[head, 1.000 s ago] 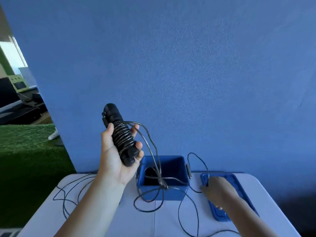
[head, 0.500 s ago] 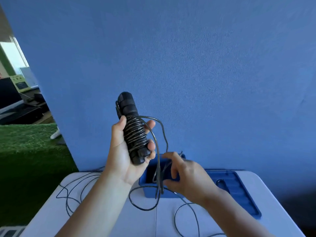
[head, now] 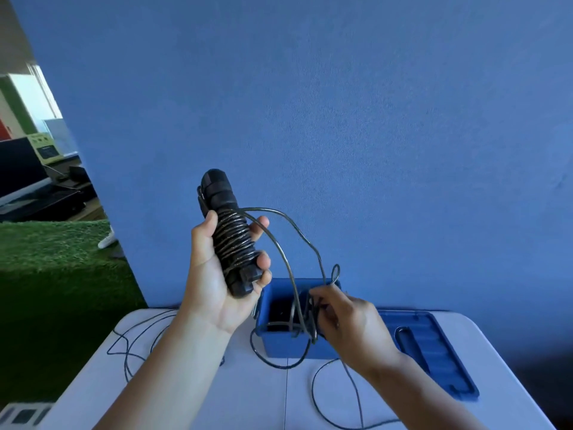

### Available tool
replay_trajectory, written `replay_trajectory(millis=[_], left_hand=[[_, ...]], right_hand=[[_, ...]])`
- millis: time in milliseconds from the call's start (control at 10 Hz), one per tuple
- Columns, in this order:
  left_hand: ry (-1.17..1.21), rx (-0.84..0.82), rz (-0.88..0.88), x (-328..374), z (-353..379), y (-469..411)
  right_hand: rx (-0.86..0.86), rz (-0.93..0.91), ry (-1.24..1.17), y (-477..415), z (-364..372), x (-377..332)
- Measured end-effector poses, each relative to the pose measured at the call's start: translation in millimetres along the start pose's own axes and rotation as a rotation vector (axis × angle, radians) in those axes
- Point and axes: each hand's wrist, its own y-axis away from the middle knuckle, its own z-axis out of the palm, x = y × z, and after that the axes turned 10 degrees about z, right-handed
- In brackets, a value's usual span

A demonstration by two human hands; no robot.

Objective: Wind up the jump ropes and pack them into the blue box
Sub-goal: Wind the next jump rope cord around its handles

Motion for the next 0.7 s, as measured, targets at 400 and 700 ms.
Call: replay_trajectory(millis=[400, 700], left_hand=[[0.016, 0.076, 0.063, 14, -23, -23], [0.06, 0.07, 0.047, 15, -23, -28]], right_hand=[[-0.325, 0.741, -0.44, 30, 12, 53], [-0.595, 0.927, 0.093, 26, 16, 82]])
